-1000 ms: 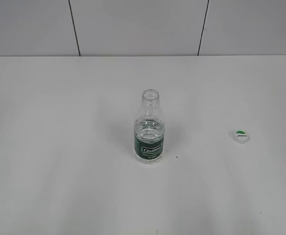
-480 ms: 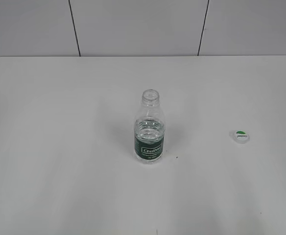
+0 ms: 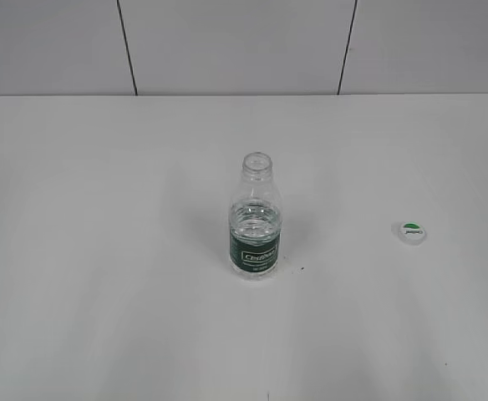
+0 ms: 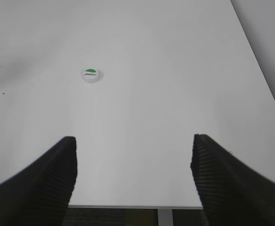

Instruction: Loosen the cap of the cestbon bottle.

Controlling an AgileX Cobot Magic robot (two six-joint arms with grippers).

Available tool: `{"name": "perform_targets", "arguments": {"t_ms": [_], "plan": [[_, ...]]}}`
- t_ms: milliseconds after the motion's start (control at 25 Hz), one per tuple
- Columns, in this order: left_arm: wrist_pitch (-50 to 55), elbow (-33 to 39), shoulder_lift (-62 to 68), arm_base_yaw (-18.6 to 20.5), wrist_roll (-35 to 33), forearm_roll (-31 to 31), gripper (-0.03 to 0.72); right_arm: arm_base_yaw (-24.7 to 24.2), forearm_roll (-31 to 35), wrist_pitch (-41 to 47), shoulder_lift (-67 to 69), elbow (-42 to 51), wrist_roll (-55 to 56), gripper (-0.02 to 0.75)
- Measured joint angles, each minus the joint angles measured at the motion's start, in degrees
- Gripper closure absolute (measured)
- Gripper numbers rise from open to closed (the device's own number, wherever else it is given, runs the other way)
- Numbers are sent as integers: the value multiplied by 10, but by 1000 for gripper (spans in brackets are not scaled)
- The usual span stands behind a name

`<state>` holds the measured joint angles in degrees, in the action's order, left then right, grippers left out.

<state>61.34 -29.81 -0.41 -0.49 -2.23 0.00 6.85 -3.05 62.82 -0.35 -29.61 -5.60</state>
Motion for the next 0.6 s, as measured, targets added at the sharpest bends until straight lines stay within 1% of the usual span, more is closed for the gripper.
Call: {"name": "perform_targets", "arguments": {"t_ms": [600], "plan": [[0,0,0,0,0,0,256,0,0,0,0,0,-1,161]]}}
